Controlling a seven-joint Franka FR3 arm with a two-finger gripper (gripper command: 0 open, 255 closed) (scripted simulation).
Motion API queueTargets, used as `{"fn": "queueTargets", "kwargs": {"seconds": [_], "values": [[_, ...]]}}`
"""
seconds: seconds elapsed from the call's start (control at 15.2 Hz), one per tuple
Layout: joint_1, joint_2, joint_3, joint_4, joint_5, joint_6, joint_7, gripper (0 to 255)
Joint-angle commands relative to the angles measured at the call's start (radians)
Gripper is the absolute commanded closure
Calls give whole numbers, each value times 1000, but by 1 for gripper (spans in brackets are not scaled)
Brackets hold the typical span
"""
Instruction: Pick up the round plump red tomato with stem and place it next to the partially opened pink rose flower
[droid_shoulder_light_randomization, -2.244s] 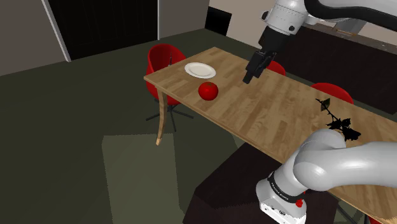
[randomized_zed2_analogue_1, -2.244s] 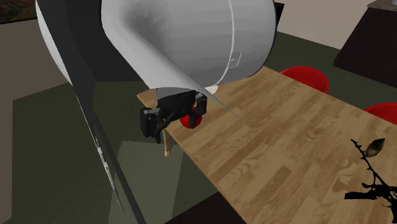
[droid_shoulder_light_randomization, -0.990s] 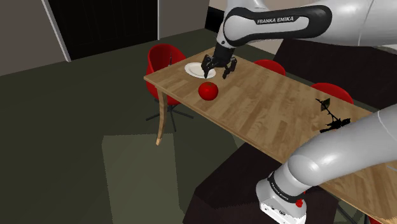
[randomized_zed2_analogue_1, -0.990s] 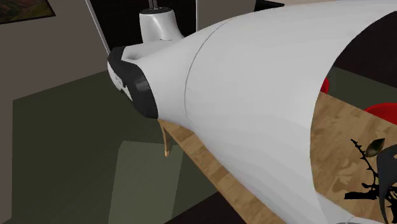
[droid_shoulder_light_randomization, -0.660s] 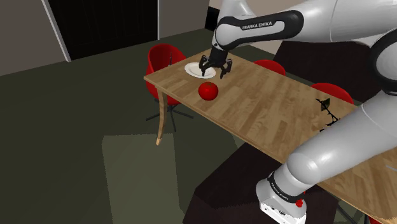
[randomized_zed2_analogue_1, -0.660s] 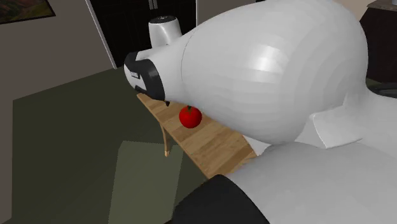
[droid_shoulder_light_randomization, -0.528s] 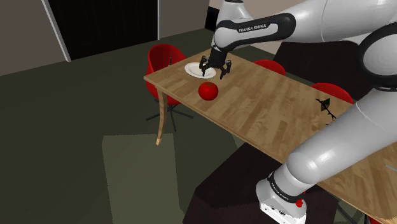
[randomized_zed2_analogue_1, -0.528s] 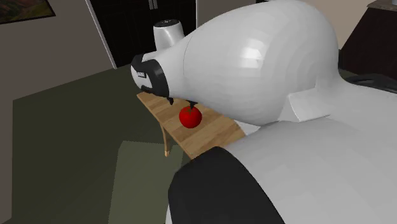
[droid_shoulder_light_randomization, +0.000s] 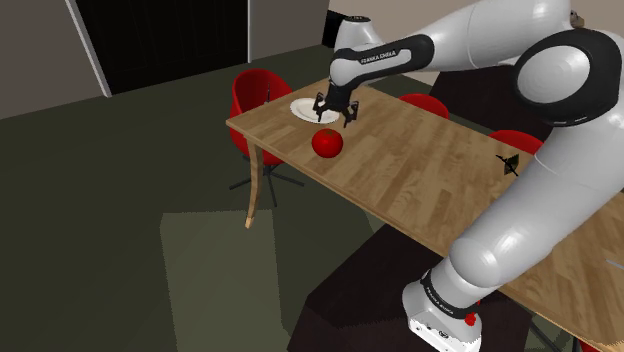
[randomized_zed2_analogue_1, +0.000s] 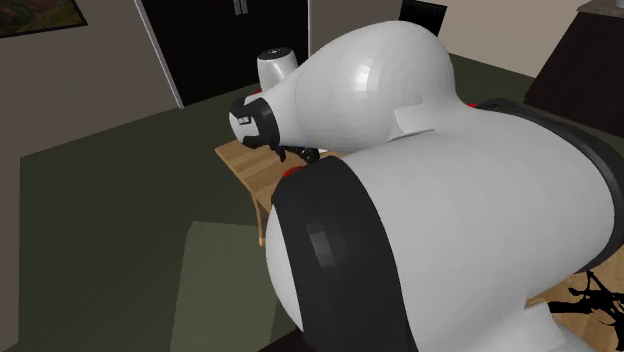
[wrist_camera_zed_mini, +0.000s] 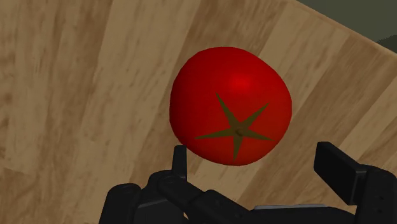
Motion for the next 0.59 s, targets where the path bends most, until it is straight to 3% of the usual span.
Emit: {"fn": "queueTargets", "kwargs": {"seconds": [0.0, 0.53], "values": [[0, 13, -1, -9, -5, 23, 6, 0], [-2, 31, -4, -22, -11, 53, 10, 0]]}}
